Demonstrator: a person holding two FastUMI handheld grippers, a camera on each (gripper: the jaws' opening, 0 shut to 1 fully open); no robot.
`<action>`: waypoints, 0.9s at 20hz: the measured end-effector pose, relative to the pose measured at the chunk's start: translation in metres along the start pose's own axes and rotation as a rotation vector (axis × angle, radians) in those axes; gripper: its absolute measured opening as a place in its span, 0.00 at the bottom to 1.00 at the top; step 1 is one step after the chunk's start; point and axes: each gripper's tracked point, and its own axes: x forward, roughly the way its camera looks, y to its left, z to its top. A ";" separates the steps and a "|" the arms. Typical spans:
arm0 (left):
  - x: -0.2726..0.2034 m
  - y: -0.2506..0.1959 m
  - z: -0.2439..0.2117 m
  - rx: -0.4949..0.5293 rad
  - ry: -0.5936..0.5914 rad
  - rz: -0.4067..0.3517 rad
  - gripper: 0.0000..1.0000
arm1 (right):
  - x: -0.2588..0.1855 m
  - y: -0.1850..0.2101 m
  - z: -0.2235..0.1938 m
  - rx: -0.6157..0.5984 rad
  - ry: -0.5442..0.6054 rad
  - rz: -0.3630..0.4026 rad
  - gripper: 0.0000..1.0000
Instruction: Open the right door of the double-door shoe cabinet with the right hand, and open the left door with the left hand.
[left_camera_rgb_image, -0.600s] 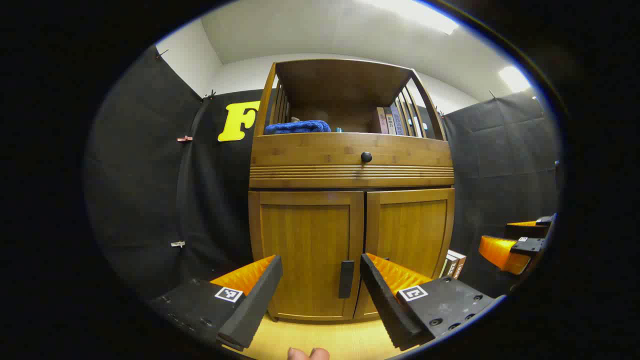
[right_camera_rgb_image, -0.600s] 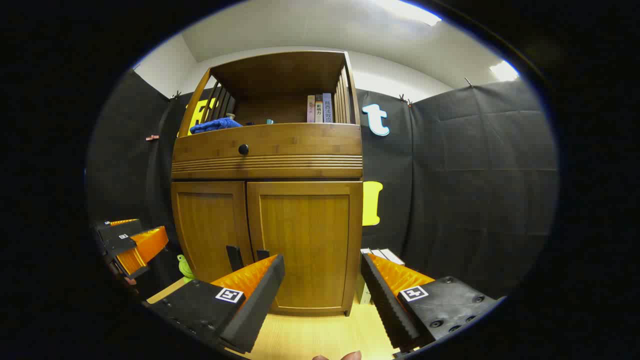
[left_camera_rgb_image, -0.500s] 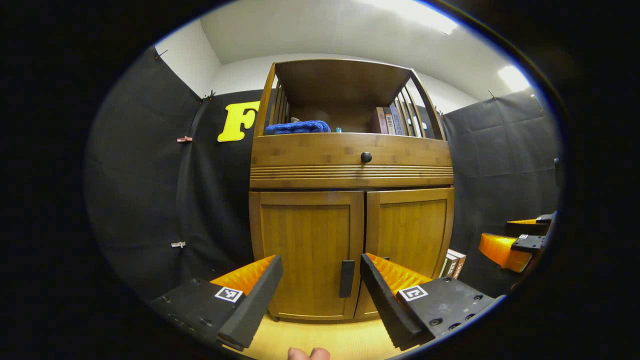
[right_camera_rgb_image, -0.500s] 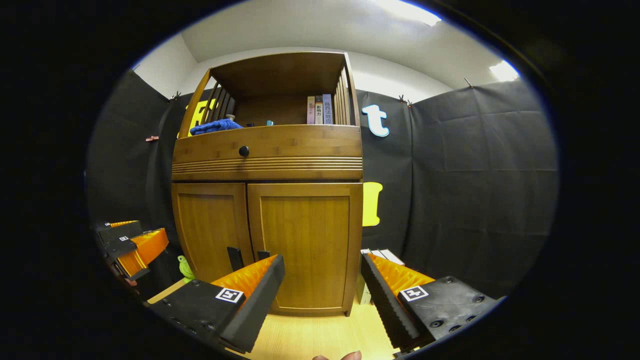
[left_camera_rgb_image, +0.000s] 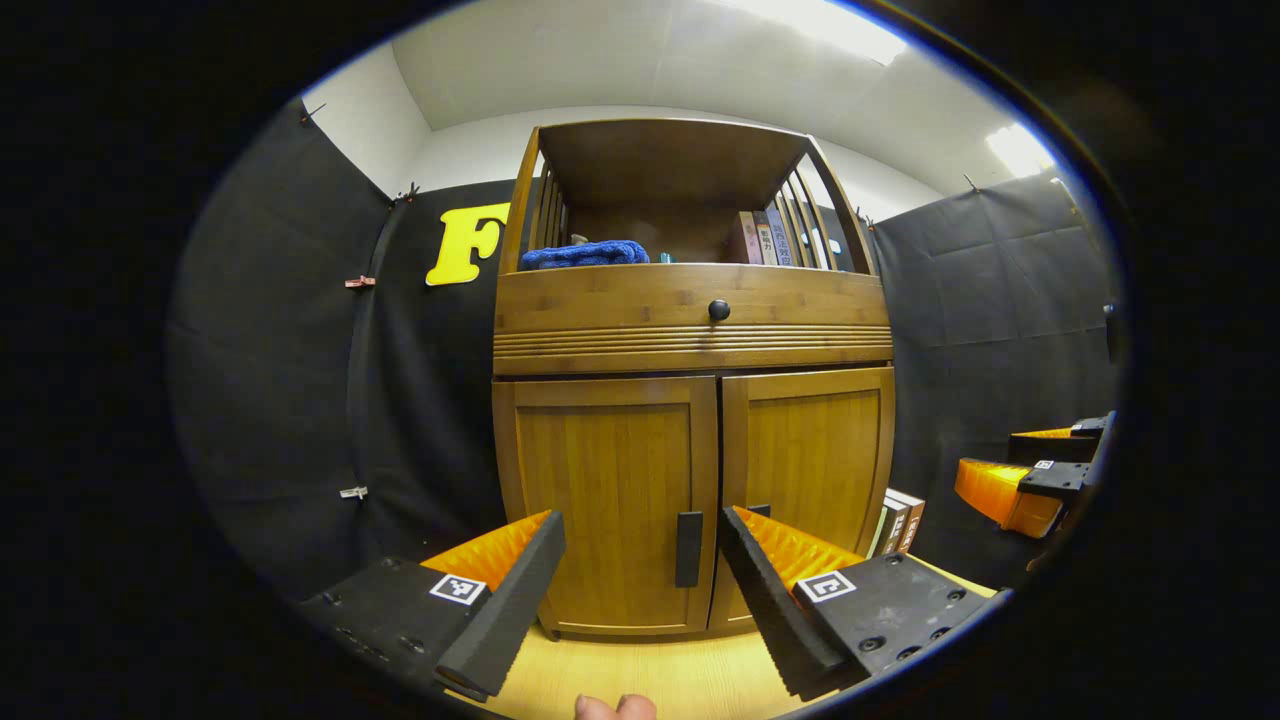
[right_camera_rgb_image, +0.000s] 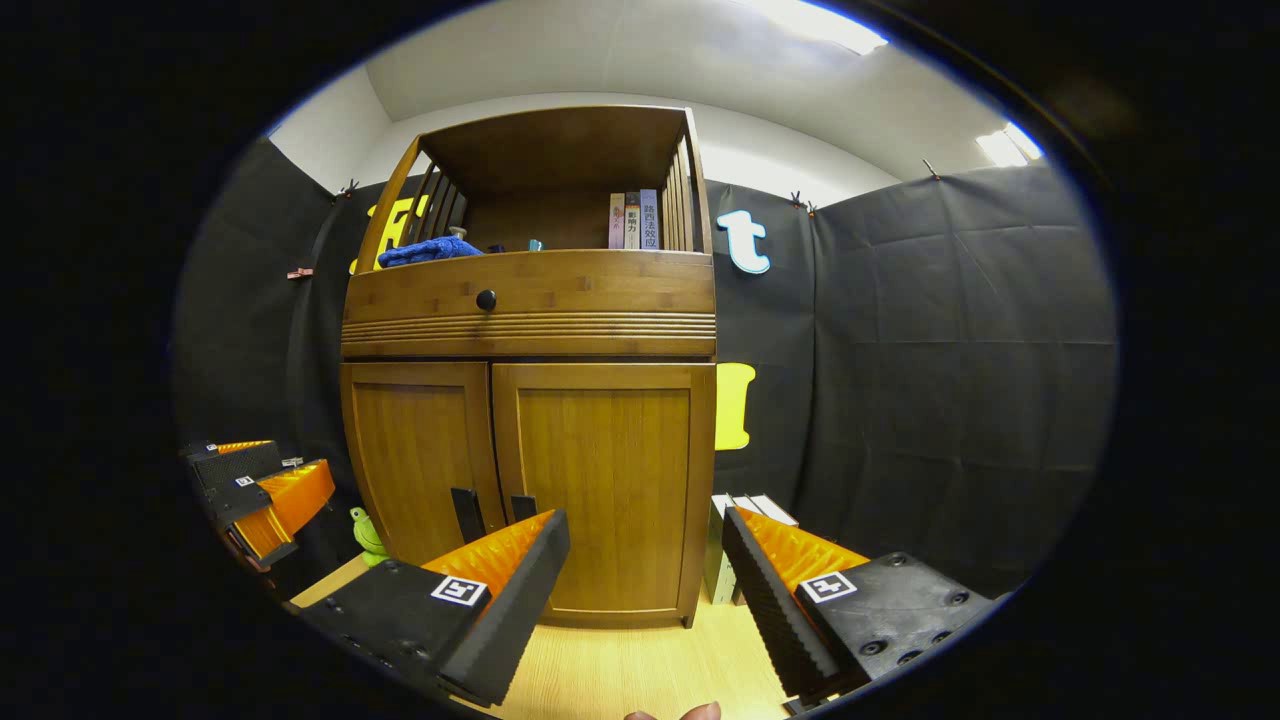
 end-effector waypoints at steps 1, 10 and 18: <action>0.000 0.000 0.003 0.001 -0.005 0.001 0.97 | 0.000 0.002 0.001 0.006 -0.001 0.003 0.97; -0.011 0.010 0.000 -0.001 -0.004 0.018 0.97 | 0.003 0.030 -0.001 -0.013 -0.016 0.053 0.98; -0.020 0.022 -0.023 -0.017 0.025 0.038 0.97 | 0.080 0.093 -0.033 -0.019 -0.008 0.124 0.98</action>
